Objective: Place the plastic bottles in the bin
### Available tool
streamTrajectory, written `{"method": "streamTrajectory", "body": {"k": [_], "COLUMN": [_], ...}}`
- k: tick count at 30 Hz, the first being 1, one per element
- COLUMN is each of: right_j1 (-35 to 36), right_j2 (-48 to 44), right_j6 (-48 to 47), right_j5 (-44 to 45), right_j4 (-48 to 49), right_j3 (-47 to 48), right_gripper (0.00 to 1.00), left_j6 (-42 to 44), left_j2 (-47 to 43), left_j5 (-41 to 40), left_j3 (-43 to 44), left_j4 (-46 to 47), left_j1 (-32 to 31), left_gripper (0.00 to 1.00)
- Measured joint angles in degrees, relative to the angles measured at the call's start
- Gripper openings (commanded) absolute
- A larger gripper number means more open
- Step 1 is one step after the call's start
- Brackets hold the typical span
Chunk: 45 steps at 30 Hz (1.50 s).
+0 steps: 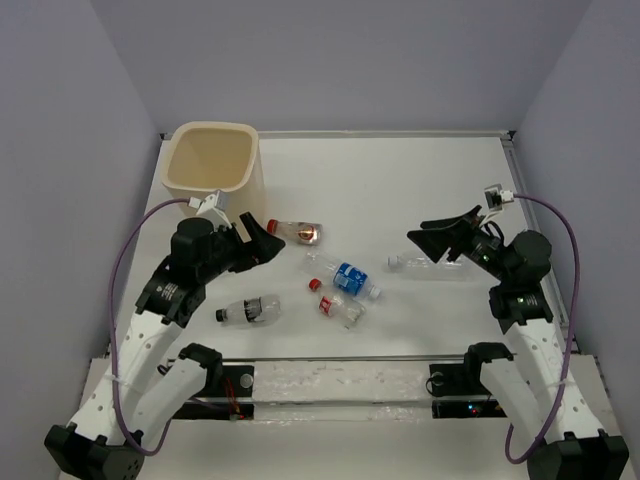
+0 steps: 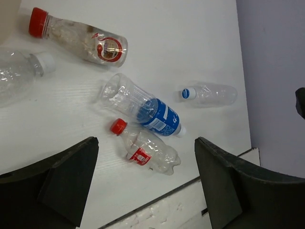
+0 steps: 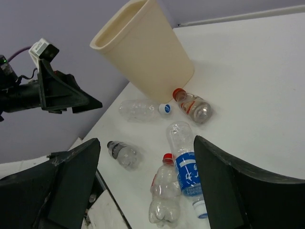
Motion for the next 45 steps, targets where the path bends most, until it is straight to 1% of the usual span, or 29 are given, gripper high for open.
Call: {"method": "streamTrajectory", "body": {"k": [1, 5, 8, 13, 15, 16, 18, 21, 23, 28, 31, 37, 40, 45], "right_j1": [0.48, 2.03, 2.43, 2.45, 2.45, 2.45, 2.45, 2.45, 2.45, 3.5, 3.67, 4.26, 4.28, 4.46], "right_j2": [-0.2, -0.13, -0.09, 2.43, 3.69, 4.24, 4.76, 5.55, 6.08, 6.23, 6.23, 6.21, 6.21, 6.49], "right_j6": [-0.15, -1.33, -2.45, -3.34, -3.61, -3.8, -4.35, -5.11, -5.46, -5.97, -6.16, -6.38, -6.38, -6.38], "right_j5": [0.17, 0.63, 1.25, 1.31, 1.22, 1.22, 1.29, 1.4, 1.4, 1.44, 1.46, 1.4, 0.98, 0.31], "right_j4": [-0.15, -1.6, -3.45, -5.55, -5.97, -6.62, -7.82, -9.27, -10.08, -10.51, -10.54, -10.54, -10.54, -10.49], "right_j3": [-0.07, -0.09, -0.09, 0.76, 0.96, 0.96, 0.96, 0.96, 0.96, 0.96, 0.96, 0.96, 0.96, 0.96], "right_gripper": [0.85, 0.85, 0.85, 0.85, 0.85, 0.85, 0.85, 0.85, 0.85, 0.85, 0.86, 0.86, 0.86, 0.86], "left_j6": [-0.66, -2.86, -5.38, -10.82, -13.64, -14.36, -16.31, -18.4, -19.89, -22.84, -23.56, -22.21, -21.57, -21.46], "left_j2": [0.5, 2.27, 2.69, 3.41, 3.72, 3.85, 4.11, 4.09, 3.93, 4.28, 6.51, 13.81, 17.62, 19.26], "left_j5": [-0.61, -3.5, -6.25, -9.94, -11.08, -11.45, -12.39, -13.7, -13.88, -12.59, -12.35, -12.59, -12.72, -12.81], "left_j3": [1.01, 4.04, 6.45, 9.6, 10.64, 10.97, 11.78, 11.74, 10.21, 2.99, 2.29, 1.2, -0.87, -4.59], "left_j4": [-1.86, -7.32, -13.51, -23.89, -29.0, -30.38, -33.97, -37.24, -37.66, -38.05, -37.77, -33.42, -30.4, -27.08], "left_j1": [-0.02, 0.0, -0.02, -0.02, -0.02, -0.02, 0.0, -0.02, -0.02, -0.02, -0.02, 0.0, -0.02, -0.07], "left_gripper": [0.93, 0.93, 0.91, 0.91, 0.92, 0.95, 0.99, 0.99, 0.99, 0.99, 0.99, 0.99, 0.99, 0.99]}}
